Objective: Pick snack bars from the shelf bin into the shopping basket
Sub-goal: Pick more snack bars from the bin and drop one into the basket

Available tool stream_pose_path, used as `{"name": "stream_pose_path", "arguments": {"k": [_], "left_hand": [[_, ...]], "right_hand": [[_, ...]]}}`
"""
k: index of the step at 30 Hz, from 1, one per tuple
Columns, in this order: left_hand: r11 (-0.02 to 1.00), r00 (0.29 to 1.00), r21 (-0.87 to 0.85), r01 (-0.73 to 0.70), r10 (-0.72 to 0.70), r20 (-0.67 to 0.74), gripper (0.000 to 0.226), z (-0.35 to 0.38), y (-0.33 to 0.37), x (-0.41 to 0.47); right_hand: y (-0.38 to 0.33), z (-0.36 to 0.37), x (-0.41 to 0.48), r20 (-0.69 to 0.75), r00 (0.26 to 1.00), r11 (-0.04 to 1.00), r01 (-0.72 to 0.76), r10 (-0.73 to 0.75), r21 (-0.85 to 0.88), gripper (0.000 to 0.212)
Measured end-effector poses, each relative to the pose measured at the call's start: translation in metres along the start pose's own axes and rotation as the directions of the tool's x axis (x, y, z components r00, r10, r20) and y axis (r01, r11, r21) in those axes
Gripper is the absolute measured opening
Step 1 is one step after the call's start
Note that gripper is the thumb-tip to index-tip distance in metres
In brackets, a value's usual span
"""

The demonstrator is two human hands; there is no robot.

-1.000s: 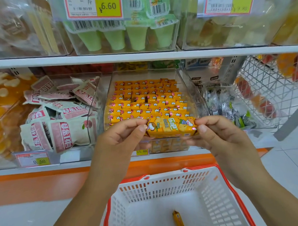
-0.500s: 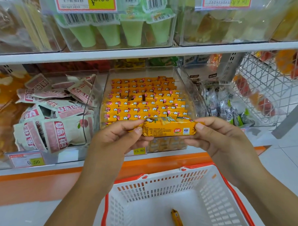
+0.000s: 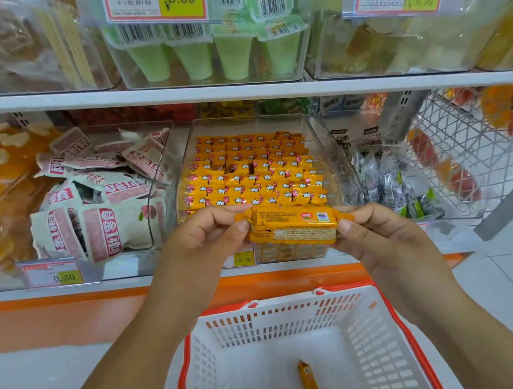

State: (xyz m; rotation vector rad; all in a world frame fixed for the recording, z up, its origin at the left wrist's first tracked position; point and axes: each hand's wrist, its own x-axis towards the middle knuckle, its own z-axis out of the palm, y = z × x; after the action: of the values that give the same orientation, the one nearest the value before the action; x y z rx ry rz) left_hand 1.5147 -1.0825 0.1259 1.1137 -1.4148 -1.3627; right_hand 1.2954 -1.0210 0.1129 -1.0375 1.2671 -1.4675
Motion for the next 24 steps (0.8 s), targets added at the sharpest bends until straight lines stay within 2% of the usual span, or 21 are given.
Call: {"name": "stream_pose_path", "arguments": {"k": [7, 9, 12, 13, 15, 17, 24], "left_hand": [[1.0, 0.998, -0.003, -0.021, 0.021, -0.065, 0.005, 0.01, 0.001, -0.003], [0.998, 0.997, -0.052, -0.02, 0.016, -0.078, 0.012, 0.011, 0.004, -0.004], [0.997, 0.995, -0.069, -0.029, 0.022, -0.093, 0.017, 0.01, 0.004, -0.006], [0.997, 0.996, -0.071, -0.024, 0.018, -0.092, 0.018, 0.01, 0.003, -0.006], [0.995, 0.998, -0.096, -0.008, 0.002, -0.055, 0.017, 0.009, 0.003, -0.007], [0.996, 1.0, -0.095, 0.006, -0.006, 0.005, 0.027, 0.006, 0.004, -0.007], [0.99, 0.998, -0.127, 0.057, -0.052, 0.04, 0.028, 0.0, -0.003, -0.001]], "right_hand": [[0.0, 0.007, -0.004, 0.012, 0.999, 0.997, 0.034, -0.035, 0.074, 0.034], [-0.002, 0.009, -0.005, -0.026, 0.999, 0.994, 0.048, -0.046, 0.094, 0.035], [-0.002, 0.009, -0.006, -0.049, 0.996, 0.996, 0.074, -0.072, 0.041, 0.022], [-0.001, 0.008, -0.006, -0.043, 0.996, 0.997, 0.075, -0.074, 0.024, 0.025], [0.001, 0.007, -0.006, -0.014, 0.998, 0.998, 0.057, -0.057, 0.015, 0.045], [0.001, 0.006, -0.006, 0.014, 0.999, 0.999, 0.034, -0.034, 0.021, 0.059], [-0.001, 0.006, -0.004, 0.044, 0.999, 0.993, 0.019, -0.024, 0.113, 0.049]]}}
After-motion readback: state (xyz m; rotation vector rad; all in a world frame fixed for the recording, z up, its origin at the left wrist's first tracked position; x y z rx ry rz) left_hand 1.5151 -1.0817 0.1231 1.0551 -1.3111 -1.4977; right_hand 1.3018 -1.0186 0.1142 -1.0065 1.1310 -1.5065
